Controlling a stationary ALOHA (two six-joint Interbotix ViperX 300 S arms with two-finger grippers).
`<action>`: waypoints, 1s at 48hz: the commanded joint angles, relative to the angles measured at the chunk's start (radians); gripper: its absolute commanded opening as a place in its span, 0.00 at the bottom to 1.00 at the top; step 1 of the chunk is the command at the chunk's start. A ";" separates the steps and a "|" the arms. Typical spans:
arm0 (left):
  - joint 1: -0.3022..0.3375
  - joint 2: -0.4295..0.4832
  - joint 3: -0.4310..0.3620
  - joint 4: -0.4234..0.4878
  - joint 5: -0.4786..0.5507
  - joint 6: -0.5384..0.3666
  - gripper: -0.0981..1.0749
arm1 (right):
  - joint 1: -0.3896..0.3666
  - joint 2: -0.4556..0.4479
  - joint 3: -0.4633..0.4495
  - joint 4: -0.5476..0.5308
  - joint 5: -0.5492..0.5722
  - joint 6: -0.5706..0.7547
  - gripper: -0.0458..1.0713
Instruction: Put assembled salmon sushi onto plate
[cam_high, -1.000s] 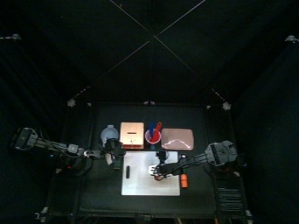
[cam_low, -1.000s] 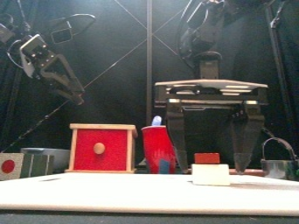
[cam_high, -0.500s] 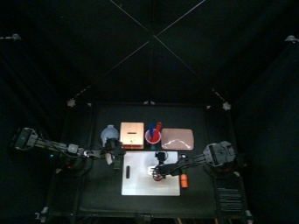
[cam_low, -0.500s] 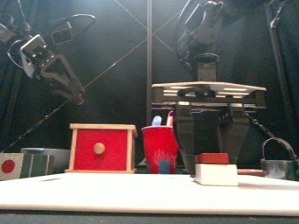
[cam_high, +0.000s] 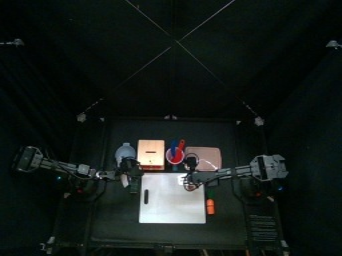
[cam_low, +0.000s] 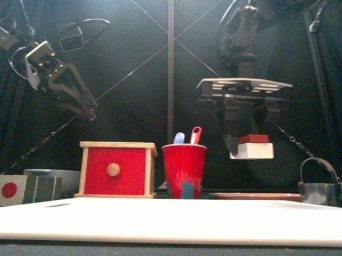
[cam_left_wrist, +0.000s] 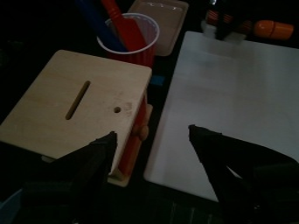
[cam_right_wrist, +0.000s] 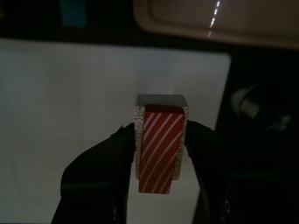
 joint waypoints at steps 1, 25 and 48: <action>0.003 0.002 -0.023 0.000 -0.005 0.000 0.92 | -0.084 -0.054 0.014 -0.003 -0.012 -0.071 0.67; 0.008 0.002 -0.021 0.000 -0.003 0.008 0.92 | -0.402 -0.015 0.170 0.063 -0.282 -0.413 0.68; 0.008 0.002 -0.018 0.000 -0.005 0.009 0.92 | -0.393 -0.028 0.152 0.060 -0.268 -0.407 0.94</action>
